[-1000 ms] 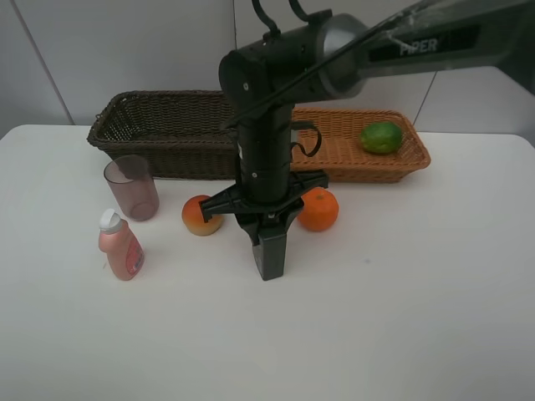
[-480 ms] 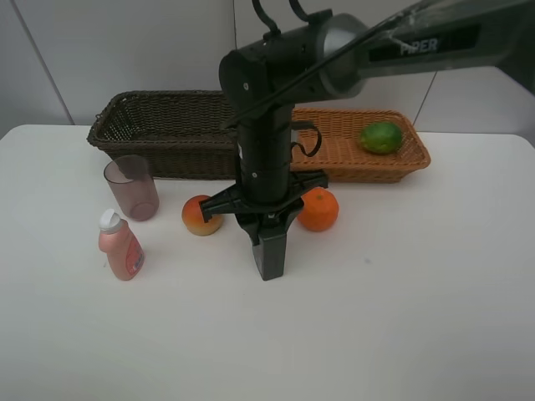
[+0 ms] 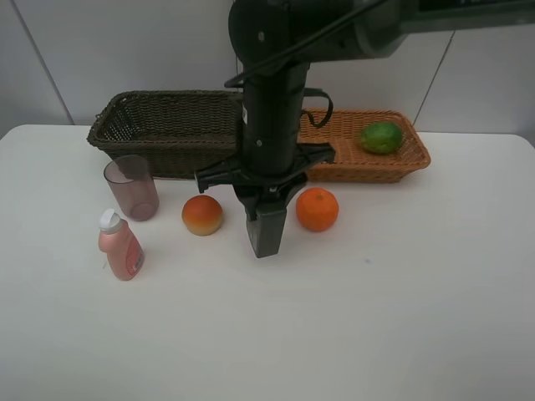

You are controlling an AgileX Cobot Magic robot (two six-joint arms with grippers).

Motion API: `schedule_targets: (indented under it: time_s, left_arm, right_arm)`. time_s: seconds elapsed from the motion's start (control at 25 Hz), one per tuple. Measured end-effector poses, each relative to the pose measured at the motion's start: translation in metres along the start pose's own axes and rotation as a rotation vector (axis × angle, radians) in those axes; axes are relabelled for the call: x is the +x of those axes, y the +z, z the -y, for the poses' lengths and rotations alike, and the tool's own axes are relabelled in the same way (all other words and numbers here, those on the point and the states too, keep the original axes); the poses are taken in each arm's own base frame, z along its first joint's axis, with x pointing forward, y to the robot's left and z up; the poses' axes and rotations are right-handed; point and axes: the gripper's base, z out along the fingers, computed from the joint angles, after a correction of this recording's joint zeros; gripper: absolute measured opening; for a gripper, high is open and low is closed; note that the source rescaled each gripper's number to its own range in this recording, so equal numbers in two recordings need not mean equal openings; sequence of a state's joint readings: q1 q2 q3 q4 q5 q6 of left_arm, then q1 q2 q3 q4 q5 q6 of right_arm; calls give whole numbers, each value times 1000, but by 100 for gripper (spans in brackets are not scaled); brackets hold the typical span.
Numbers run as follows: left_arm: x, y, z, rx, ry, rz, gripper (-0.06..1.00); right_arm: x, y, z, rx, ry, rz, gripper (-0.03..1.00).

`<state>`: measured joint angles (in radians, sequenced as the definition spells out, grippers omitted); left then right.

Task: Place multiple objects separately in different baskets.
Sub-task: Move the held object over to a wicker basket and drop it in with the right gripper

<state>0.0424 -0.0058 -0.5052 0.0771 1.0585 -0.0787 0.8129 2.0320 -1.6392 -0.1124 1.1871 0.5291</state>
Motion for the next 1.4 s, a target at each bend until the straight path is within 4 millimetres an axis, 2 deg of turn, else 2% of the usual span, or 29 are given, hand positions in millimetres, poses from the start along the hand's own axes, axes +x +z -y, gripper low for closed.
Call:
schedule_targets:
  time_s: [0.28,0.48,0.6,0.72,0.92,1.24,1.4]
  left_arm:
    - [0,0,0,0,0,0,100]
    - [0,0,0,0,0,0,100]
    - [0,0,0,0,0,0,100]
    - [0,0,0,0,0,0,100]
    - [0,0,0,0,0,0,100]
    - [0,0,0,0,0,0,100]
    - [0,0,0,0,0,0,100]
  right_arm:
    - [-23,-54,4,14,-17,189,1]
    - [-42,-93,4,4,-111,361,1]
    - [-55,-106,3,-8,-150,449,1]
    - [-71,-104,7,-8,-138,488,1]
    - [-100,-81,16,-10,-109,548,1]
    - [-126,-57,0,-45,-263,734,1]
    - [-136,-36,-3,-50,-299,767,1]
